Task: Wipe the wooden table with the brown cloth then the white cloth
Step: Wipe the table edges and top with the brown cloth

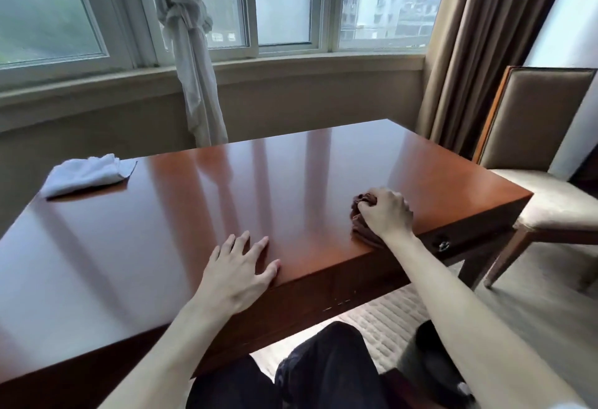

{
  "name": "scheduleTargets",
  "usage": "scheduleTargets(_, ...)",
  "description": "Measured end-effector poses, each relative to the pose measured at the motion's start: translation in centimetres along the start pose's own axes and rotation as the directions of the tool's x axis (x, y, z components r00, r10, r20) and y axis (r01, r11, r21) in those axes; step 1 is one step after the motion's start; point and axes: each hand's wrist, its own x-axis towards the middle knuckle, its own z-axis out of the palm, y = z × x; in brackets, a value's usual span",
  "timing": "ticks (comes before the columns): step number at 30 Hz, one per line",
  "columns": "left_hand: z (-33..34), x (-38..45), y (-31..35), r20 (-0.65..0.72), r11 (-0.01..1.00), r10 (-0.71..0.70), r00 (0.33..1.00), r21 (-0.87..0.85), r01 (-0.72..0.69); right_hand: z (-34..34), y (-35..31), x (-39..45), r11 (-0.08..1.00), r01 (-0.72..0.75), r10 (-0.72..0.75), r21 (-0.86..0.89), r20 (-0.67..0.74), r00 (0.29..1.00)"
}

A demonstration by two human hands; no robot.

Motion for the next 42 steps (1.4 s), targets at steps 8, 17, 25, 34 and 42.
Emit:
scheduleTargets(8, 0.0, 2.3, 3.2, -0.094, 0.999, 0.049, 0.994, 0.014, -0.048, -0.1, 0.2, -3.0, 0.967, 0.241, -0.250, 0.083, 0.137, 0.958)
scheduleTargets(17, 2.1, 11.7, 11.5, -0.079, 0.974, 0.196, 0.977, -0.101, -0.204, -1.0, 3.8, 1.5, 0.989, 0.139, -0.144, 0.051, 0.107, 0.984)
scheduleTargets(25, 4.9, 20.8, 18.7, -0.042, 0.935, 0.330, 0.943, -0.120, -0.333, -4.6, 18.8, 16.1, 0.972, -0.227, 0.210, -0.065, -0.201, 0.957)
scheduleTargets(34, 6.8, 22.3, 20.3, -0.044, 0.949, 0.307, 0.951, -0.058, -0.309, -5.5, 19.8, 15.7, 0.940, -0.326, 0.282, -0.102, -0.307, 0.909)
scheduleTargets(42, 6.9, 22.2, 20.0, -0.056, 0.947, 0.314, 0.948, -0.049, -0.316, -6.7, 20.4, 12.3, 0.999, -0.045, 0.046, 0.005, -0.127, 0.991)
